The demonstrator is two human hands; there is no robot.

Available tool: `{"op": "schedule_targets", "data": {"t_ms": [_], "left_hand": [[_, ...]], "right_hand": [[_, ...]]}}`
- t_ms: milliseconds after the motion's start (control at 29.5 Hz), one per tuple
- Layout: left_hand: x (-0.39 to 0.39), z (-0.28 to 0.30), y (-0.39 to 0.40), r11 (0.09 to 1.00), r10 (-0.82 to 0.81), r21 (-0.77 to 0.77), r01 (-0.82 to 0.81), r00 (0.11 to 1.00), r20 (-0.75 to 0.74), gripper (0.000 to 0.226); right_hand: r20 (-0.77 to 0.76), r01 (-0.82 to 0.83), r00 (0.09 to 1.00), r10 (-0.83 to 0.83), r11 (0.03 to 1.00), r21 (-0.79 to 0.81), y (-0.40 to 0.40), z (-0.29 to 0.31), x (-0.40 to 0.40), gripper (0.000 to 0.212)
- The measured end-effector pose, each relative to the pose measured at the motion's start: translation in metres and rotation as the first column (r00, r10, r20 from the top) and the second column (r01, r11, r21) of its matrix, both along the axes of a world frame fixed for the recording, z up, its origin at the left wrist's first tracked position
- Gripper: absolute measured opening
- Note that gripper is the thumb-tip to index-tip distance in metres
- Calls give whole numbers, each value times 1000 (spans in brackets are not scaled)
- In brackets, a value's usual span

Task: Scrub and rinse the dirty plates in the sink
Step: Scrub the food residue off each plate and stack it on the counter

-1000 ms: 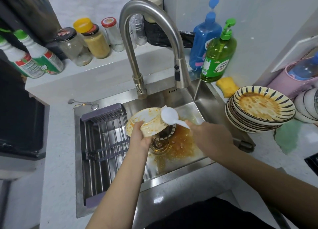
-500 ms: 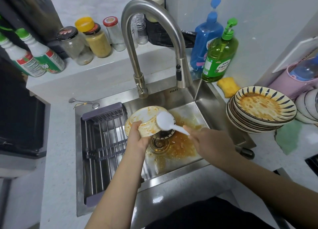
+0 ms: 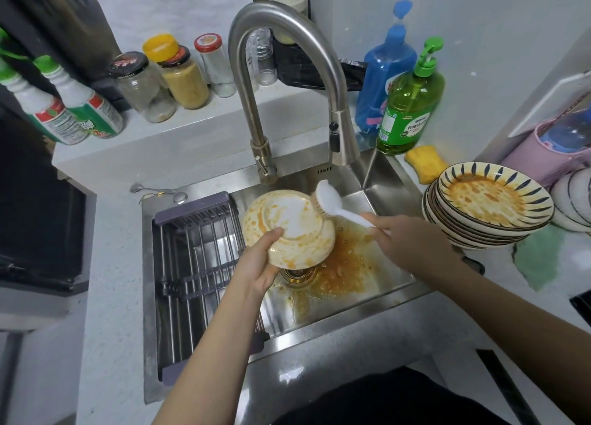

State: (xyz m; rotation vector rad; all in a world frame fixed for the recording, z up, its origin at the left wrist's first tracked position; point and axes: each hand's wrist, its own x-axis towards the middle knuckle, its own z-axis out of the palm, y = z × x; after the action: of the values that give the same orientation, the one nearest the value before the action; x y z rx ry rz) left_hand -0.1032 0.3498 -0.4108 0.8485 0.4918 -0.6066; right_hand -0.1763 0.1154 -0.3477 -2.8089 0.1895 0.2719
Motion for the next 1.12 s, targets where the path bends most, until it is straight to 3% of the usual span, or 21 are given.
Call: {"op": "schedule_targets", "data": {"t_ms": [136, 272, 373, 475, 577, 713, 781, 849, 951, 1052, 1120], "left_hand": [[-8, 1, -4, 990, -131, 71, 124, 985, 108, 25], [-9, 0, -2, 993, -115, 54, 109, 987, 115, 28], [-6, 2, 2, 993, -113, 44, 109, 987, 110, 25], [-10, 5, -4, 991, -134, -8, 135, 985, 105, 37], [-9, 7, -5, 992, -117, -28, 120, 988, 102, 41], [-7, 7, -1, 991, -132, -18, 135, 985, 109, 33], [-10, 9, -4, 985, -170, -11, 173, 977, 126, 28], [-11, 11, -5, 983, -183, 3, 184, 973, 139, 27], [-6, 9, -2, 982, -190, 36, 186, 971, 143, 27], [-6, 6, -1, 965, -256, 85, 246, 959, 126, 28], [-9, 6, -6, 932, -347, 159, 326, 929, 127, 28]], "right_hand": [[-2, -177, 984, 177, 983, -52, 24, 8, 6, 39], [-60, -171, 985, 161, 958, -230, 11, 8, 7, 39], [-95, -289, 957, 275, 936, -201, 20, 13, -8, 40], [-7, -238, 970, 243, 941, -239, 24, 11, 3, 40], [-57, -178, 984, 169, 932, -314, 13, 13, 7, 36], [-51, -269, 963, 265, 932, -242, 26, 18, -9, 38], [9, -174, 983, 182, 955, -241, 29, 14, -2, 39], [-25, -66, 998, 62, 975, -212, 22, 11, 1, 37], [-122, -95, 990, 75, 982, -165, 18, 13, -13, 36], [-116, -45, 992, 44, 999, -7, 28, 9, -20, 38], [-77, 119, 991, -109, 982, 146, 28, -2, -25, 38]]}}
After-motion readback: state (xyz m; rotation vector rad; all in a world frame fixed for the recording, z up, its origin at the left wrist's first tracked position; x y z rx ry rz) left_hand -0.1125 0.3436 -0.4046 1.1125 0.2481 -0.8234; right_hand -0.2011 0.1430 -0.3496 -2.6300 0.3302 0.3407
